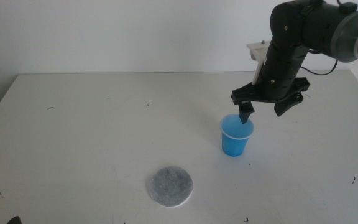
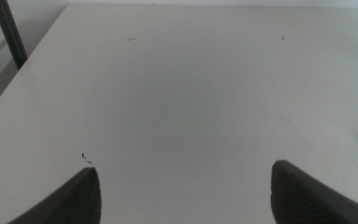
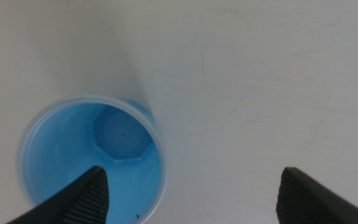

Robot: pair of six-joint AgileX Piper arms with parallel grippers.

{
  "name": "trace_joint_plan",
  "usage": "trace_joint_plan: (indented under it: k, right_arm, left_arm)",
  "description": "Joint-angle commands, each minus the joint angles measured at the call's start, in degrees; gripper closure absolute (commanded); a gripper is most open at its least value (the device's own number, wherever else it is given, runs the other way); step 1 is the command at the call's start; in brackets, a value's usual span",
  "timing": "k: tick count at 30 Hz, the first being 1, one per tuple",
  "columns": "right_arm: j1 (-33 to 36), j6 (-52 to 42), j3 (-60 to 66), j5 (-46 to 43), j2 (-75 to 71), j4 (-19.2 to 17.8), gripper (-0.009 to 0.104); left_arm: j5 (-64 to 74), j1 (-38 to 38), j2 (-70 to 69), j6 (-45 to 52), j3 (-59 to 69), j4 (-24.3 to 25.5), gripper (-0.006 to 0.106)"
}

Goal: Place an empty cup on a cup mat.

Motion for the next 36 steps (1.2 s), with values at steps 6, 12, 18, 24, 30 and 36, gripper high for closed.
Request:
trace_joint_plan:
  k: [6, 12, 18, 24, 30, 36]
  right_arm:
    - [0.08, 0.10, -1.87, -2.86, 0.74, -0.28, 0.011]
    - [0.08, 0.10, -1.87, -4.67, 3.53, 1.47, 0.013]
    - [0.12, 0.10, -1.87, -5.40, 4.41, 1.85, 0.039]
    - [0.12, 0.61, -1.87, -5.66, 4.41, 2.09, 0.095]
    - [1.09, 0.61, -1.87, -5.29, 2.18, 1.47, 0.096]
    - [3.95, 2.20, -1.87, -4.16, -2.87, 1.47, 0.096]
  left_arm:
    - [-3.84, 0.06, -0.17, -0.62, -0.34, 0.02, -0.005]
    - [-3.84, 0.06, -0.17, -0.62, -0.34, 0.02, -0.005]
    - [-3.84, 0.06, -0.17, -0.62, -0.34, 0.02, -0.005]
    - [-3.84, 0.06, -0.17, -0.62, -0.34, 0.02, -0.005]
    - [-3.84, 0.06, -0.17, -0.62, -0.34, 0.02, -0.005]
    - [-3.84, 0.06, -0.17, -0.62, -0.34, 0.02, -0.005]
